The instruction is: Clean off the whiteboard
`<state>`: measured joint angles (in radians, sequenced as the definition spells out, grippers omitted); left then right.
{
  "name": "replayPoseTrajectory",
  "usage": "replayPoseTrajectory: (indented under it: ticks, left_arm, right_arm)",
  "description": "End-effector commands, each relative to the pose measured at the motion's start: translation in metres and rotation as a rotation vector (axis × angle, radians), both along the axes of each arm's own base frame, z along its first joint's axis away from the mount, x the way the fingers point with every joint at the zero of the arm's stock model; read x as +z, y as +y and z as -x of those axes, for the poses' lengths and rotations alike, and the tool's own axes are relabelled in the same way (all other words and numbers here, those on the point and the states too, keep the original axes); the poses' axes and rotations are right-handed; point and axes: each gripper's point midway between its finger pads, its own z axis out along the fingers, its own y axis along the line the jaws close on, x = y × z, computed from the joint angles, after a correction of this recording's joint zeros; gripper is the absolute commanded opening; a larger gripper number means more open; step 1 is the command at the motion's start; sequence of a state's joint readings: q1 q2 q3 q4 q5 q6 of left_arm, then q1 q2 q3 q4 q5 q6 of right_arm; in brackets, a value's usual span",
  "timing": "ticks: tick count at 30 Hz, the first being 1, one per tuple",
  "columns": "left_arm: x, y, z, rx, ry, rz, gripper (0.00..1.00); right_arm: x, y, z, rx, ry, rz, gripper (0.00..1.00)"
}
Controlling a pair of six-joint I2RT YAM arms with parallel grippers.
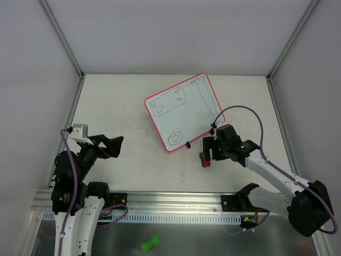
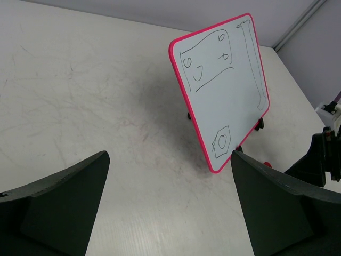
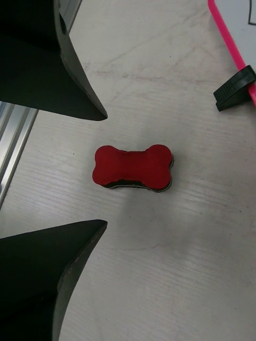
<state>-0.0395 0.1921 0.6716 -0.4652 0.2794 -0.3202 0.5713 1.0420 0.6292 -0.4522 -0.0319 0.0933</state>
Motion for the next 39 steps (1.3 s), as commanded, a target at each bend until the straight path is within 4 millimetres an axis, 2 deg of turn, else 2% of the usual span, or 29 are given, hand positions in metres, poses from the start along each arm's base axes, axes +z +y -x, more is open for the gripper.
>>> replayPoseTrajectory:
  ticks: [1, 8, 11, 12, 18, 20, 24, 27, 32, 39]
  left_arm:
    - [0.001, -0.002, -0.001, -0.021, -0.015, -0.021, 0.99]
    - [0.001, -0.003, -0.001, -0.024, -0.015, -0.021, 0.99]
    - [0.0, -0.002, -0.001, -0.019, -0.016, -0.021, 0.99]
    - [0.0, -0.002, -0.001, -0.019, -0.016, -0.021, 0.99]
    - [0.0, -0.003, -0.002, -0.024, -0.012, -0.022, 0.99]
    - [0.0, -0.003, -0.001, -0.027, -0.012, -0.022, 0.99]
    - [-0.001, -0.003, -0.002, -0.024, -0.008, -0.022, 0.99]
    - [-0.002, -0.003, -0.003, -0.024, -0.003, -0.022, 0.99]
    - [0.0, -0.003, -0.002, -0.025, -0.011, -0.022, 0.99]
    - [-0.001, -0.002, -0.002, -0.022, -0.008, -0.022, 0.99]
  right_arm:
    - [-0.005, -0.001, -0.008, -0.013, -0.052, 0.068, 0.78]
    - [-0.016, 0.008, -0.01, 0.02, -0.059, 0.11, 0.76]
    - [-0.022, 0.015, -0.011, 0.042, -0.051, 0.116, 0.72]
    - [-0.023, 0.017, -0.012, 0.043, -0.051, 0.12, 0.67]
    - [-0.032, 0.023, -0.015, 0.047, -0.044, 0.162, 0.65]
    - [-0.033, 0.024, -0.015, 0.05, -0.047, 0.166, 0.6]
    - [-0.033, 0.028, -0.016, 0.055, -0.051, 0.175, 0.6]
    - [-0.033, 0.028, -0.018, 0.056, -0.059, 0.19, 0.55]
    - [-0.034, 0.028, -0.019, 0.06, -0.071, 0.213, 0.54]
    - [-0.039, 0.029, -0.017, 0.064, -0.057, 0.225, 0.49]
